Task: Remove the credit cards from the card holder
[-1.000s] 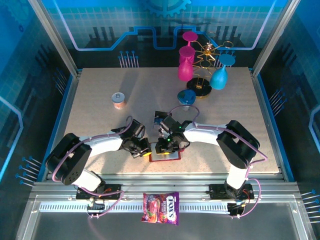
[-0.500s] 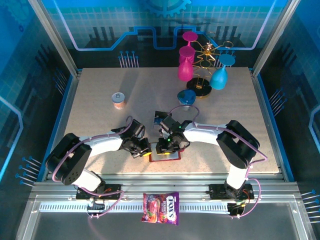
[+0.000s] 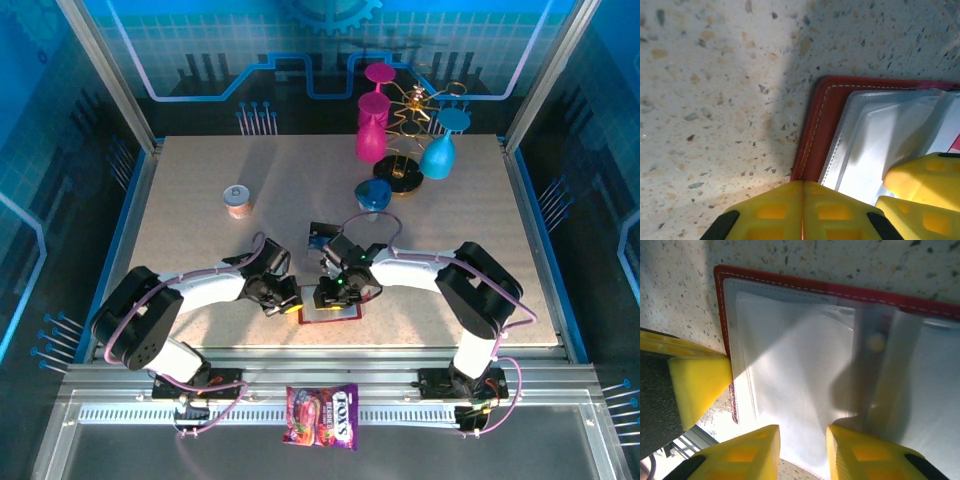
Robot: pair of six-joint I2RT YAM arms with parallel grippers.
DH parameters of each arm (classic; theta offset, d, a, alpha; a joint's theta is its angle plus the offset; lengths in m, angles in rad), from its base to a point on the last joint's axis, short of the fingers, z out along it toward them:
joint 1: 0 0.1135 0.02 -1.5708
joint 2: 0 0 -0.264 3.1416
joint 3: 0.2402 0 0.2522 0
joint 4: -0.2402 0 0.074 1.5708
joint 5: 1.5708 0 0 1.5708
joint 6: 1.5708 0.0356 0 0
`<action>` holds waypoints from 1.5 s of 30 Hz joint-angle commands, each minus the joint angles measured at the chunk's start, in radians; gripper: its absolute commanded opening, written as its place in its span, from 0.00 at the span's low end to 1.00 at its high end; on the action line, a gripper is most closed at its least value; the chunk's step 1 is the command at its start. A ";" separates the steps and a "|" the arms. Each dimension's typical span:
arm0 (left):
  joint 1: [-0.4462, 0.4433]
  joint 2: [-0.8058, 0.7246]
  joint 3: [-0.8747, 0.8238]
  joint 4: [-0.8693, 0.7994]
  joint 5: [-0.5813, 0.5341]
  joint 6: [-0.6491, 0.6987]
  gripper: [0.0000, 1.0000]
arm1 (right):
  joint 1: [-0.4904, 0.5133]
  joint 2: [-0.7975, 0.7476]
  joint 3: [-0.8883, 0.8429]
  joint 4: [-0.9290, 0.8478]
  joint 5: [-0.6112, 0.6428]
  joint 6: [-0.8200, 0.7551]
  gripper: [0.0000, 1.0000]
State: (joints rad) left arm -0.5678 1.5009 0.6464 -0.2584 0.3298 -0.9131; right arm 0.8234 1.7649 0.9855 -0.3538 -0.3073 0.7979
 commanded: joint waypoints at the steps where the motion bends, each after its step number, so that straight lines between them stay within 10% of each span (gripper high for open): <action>1: -0.007 -0.012 0.030 -0.065 -0.008 0.023 0.08 | -0.014 -0.026 -0.032 0.014 -0.006 0.022 0.32; 23: -0.026 -0.044 0.037 0.060 0.057 -0.056 0.37 | -0.075 -0.053 -0.167 0.194 -0.112 0.079 0.31; 45: -0.039 0.030 0.025 0.122 0.071 -0.064 0.44 | -0.122 -0.037 -0.273 0.367 -0.202 0.168 0.30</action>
State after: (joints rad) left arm -0.5991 1.5196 0.6807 -0.1474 0.3759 -0.9699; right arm 0.7120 1.7138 0.7506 0.0109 -0.5186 0.9367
